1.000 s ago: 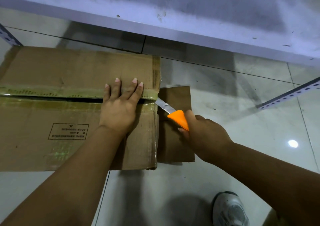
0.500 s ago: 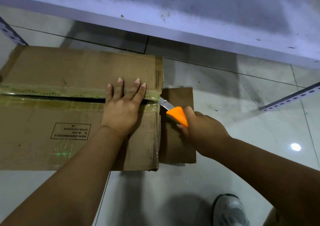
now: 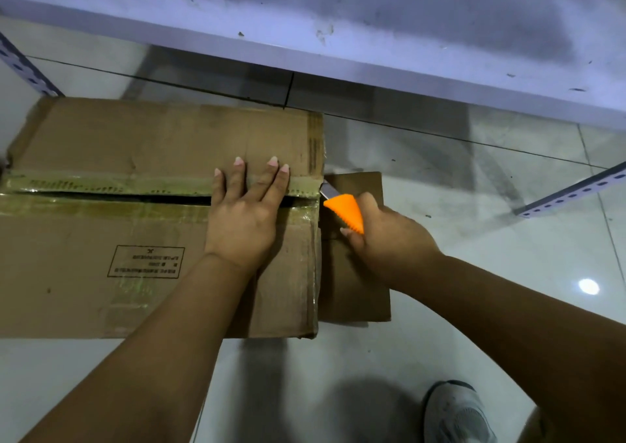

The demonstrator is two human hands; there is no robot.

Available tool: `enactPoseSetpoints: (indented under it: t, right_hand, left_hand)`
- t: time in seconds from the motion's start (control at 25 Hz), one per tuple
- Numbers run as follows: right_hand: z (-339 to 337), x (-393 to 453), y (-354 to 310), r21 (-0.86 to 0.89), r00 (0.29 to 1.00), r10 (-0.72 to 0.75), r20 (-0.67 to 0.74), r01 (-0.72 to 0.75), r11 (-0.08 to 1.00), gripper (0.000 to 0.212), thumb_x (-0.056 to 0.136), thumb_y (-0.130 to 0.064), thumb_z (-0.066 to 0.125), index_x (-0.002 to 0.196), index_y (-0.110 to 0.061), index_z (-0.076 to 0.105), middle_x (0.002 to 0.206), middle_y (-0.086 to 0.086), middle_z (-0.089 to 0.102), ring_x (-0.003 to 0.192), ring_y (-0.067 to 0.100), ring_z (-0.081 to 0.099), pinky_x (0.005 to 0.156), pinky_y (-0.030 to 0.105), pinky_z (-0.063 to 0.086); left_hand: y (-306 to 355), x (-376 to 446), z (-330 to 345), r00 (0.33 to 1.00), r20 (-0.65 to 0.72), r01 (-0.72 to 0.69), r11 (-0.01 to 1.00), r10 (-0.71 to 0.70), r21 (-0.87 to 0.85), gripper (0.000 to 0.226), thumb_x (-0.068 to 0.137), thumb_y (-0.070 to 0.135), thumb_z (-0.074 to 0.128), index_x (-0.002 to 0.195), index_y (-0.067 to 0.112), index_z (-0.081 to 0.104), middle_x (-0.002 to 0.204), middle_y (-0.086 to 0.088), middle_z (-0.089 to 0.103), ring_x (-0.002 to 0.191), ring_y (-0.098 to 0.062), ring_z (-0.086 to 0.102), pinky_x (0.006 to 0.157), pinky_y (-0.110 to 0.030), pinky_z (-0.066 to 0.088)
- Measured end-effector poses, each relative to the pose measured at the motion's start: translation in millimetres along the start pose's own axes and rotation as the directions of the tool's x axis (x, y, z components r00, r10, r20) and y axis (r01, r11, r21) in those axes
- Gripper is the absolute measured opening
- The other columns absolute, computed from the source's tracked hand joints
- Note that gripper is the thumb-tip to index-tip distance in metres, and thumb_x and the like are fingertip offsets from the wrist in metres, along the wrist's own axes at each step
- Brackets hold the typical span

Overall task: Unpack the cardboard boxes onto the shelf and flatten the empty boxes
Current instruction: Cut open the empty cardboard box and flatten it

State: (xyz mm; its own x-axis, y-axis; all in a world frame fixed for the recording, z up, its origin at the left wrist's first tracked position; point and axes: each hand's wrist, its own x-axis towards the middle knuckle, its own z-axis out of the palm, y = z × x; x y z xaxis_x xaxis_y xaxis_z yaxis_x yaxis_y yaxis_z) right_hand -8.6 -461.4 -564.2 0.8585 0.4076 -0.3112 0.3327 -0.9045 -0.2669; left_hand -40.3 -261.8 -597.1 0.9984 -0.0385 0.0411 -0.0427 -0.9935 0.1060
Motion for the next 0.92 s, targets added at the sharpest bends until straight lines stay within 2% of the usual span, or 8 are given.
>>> enactPoseSetpoints:
  t: [0.16,0.28,0.44,0.48,0.56,0.64,0.8,0.92]
  right_hand:
    - [-6,-11,8,0.017,0.997,0.069,0.030,-0.070,0.997,0.038,0.098,-0.046,0.043,0.125,-0.019,0.035,0.106,0.004,0.057,0.085,0.021,0.051,0.069,0.033,0.041]
    - [-15,-22,16,0.024,0.987,0.152,0.044,-0.153,0.988,0.039,0.099,-0.044,0.041,0.124,-0.015,0.039,0.116,0.009,0.052,0.092,0.026,0.054,0.071,0.033,0.039]
    - [-25,-32,12,0.037,0.985,0.171,0.010,-0.172,0.984,0.043,0.099,-0.046,0.040,0.128,-0.014,0.042,0.118,0.007,0.049,0.092,0.022,0.052,0.073,0.031,0.039]
    - [-28,-32,8,0.046,0.987,0.159,-0.008,-0.159,0.986,0.043,0.099,-0.046,0.040,0.127,-0.014,0.044,0.113,0.004,0.049,0.090,0.020,0.051,0.073,0.031,0.039]
    - [-32,-34,0,0.077,0.992,0.119,-0.050,-0.115,0.990,0.041,0.099,-0.046,0.040,0.126,-0.015,0.045,0.105,0.001,0.047,0.088,0.020,0.050,0.071,0.031,0.037]
    - [-35,-35,-11,0.104,0.995,0.061,-0.083,-0.053,0.993,0.041,0.100,-0.044,0.038,0.130,-0.017,0.043,0.112,0.003,0.050,0.093,0.024,0.052,0.072,0.031,0.037]
    - [-37,-35,-38,0.130,0.994,-0.051,-0.092,0.063,0.990,0.044,0.101,-0.044,0.033,0.141,-0.024,0.033,0.125,0.004,0.052,0.100,0.023,0.053,0.074,0.033,0.040]
    - [-37,-33,-64,0.148,0.985,-0.157,-0.069,0.165,0.975,0.045,0.102,-0.044,0.028,0.143,-0.026,0.030,0.109,0.003,0.051,0.087,0.021,0.048,0.070,0.033,0.040]
  left_hand:
    - [-1,0,-2,0.995,0.062,0.079,0.995,-0.075,-0.064,0.051,0.097,0.018,0.029,0.149,0.016,0.028,0.157,-0.003,0.022,0.145,-0.040,0.008,0.117,-0.052,-0.001]
    - [-2,3,-9,0.994,0.007,0.106,0.967,-0.108,-0.230,0.042,0.099,0.012,0.042,0.141,0.012,0.044,0.152,-0.004,0.034,0.145,-0.037,0.014,0.118,-0.050,0.002]
    - [-2,6,-27,0.981,0.164,0.156,0.918,-0.102,-0.365,0.039,0.099,0.010,0.042,0.137,0.018,0.049,0.154,0.003,0.029,0.147,-0.027,0.006,0.118,-0.042,-0.005]
    - [-3,5,-31,0.980,0.184,0.145,0.915,-0.080,-0.377,0.039,0.099,0.011,0.043,0.137,0.019,0.049,0.154,0.005,0.030,0.147,-0.023,0.009,0.119,-0.040,-0.003]
    - [-7,-2,-41,0.987,0.153,0.096,0.917,-0.038,-0.388,0.038,0.098,0.013,0.046,0.135,0.019,0.052,0.149,0.004,0.040,0.142,-0.018,0.026,0.119,-0.034,0.012]
    - [-16,-15,-48,0.992,0.123,0.076,0.927,-0.032,-0.368,0.034,0.097,0.016,0.051,0.130,0.017,0.058,0.137,0.000,0.053,0.129,-0.019,0.045,0.109,-0.027,0.029]
    - [-37,-51,-66,0.972,0.181,0.199,0.940,-0.152,-0.279,0.030,0.094,0.034,0.046,0.111,0.019,0.066,0.115,-0.007,0.063,0.101,-0.029,0.059,0.087,-0.041,0.049]
    - [-53,-76,-84,0.931,0.246,0.318,0.931,-0.271,-0.177,0.034,0.093,0.041,0.046,0.113,0.022,0.066,0.118,-0.006,0.063,0.103,-0.030,0.059,0.087,-0.041,0.050]
